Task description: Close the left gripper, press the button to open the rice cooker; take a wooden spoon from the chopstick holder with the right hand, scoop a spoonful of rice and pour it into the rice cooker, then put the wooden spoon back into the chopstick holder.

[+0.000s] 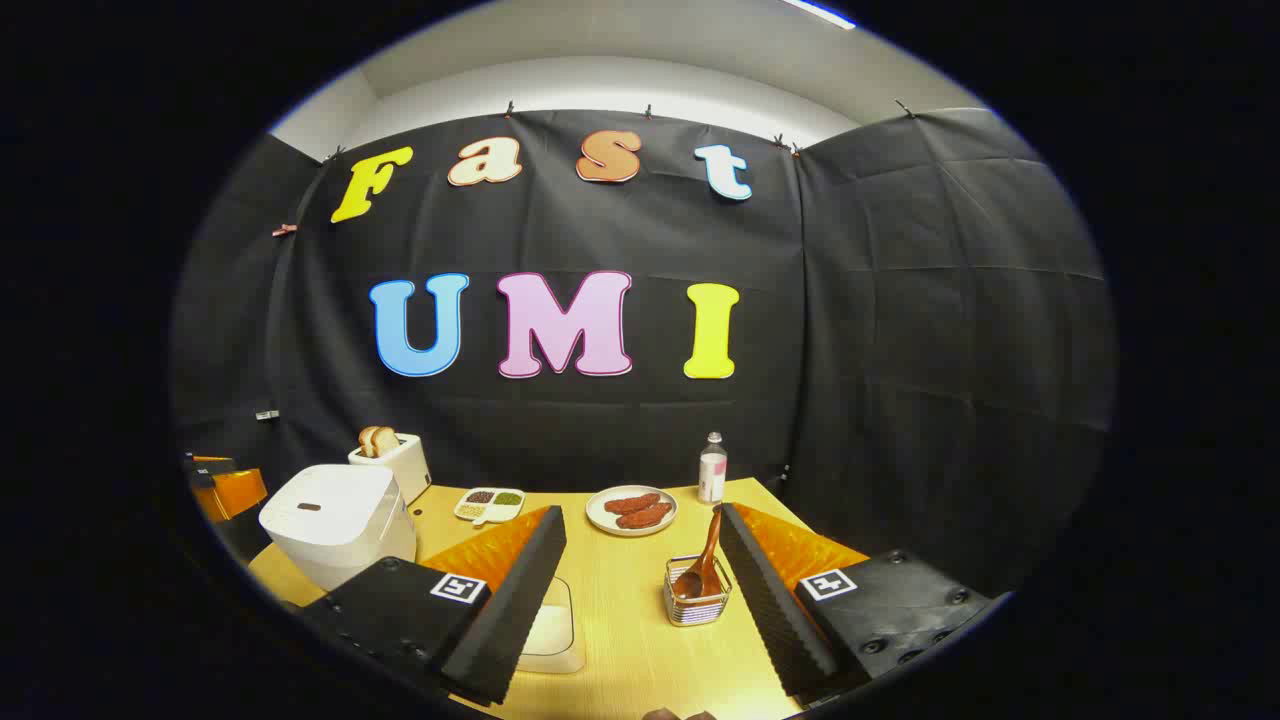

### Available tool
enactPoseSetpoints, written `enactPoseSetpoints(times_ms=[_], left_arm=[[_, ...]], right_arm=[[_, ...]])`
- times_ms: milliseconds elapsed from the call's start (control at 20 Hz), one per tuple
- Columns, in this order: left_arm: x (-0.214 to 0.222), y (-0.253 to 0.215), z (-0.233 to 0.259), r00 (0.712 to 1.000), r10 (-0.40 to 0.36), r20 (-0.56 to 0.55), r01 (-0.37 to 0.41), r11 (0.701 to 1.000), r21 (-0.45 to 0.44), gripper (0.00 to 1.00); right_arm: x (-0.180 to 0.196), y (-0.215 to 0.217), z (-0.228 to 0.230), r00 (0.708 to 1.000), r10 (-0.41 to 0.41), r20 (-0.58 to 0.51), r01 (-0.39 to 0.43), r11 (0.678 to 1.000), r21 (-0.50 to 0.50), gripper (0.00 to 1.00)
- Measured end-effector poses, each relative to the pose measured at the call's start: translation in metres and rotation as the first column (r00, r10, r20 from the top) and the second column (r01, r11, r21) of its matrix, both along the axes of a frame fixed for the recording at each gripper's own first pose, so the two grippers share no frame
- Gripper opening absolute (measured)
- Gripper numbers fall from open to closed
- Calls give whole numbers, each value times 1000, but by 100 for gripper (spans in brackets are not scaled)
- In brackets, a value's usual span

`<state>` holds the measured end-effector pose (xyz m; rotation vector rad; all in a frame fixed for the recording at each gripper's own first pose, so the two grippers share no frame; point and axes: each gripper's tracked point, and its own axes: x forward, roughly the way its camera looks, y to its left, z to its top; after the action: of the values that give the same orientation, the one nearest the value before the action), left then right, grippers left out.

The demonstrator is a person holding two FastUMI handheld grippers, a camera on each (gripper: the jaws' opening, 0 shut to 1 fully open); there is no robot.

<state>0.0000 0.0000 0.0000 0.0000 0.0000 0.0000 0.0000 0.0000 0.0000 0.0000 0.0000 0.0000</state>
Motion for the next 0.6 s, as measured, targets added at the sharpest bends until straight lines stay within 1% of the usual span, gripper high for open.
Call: enactPoseSetpoints(times_ms=[400,600], left_arm=[[9,9,5,1000,18,12,-18,1000,1,95],[11,20,4,999,41,6,-41,999,-33,95]], right_arm=[[11,11,2,1000,31,2,-31,999,-13,98],[13,16,-2,999,42,-12,-43,999,-10,98]])
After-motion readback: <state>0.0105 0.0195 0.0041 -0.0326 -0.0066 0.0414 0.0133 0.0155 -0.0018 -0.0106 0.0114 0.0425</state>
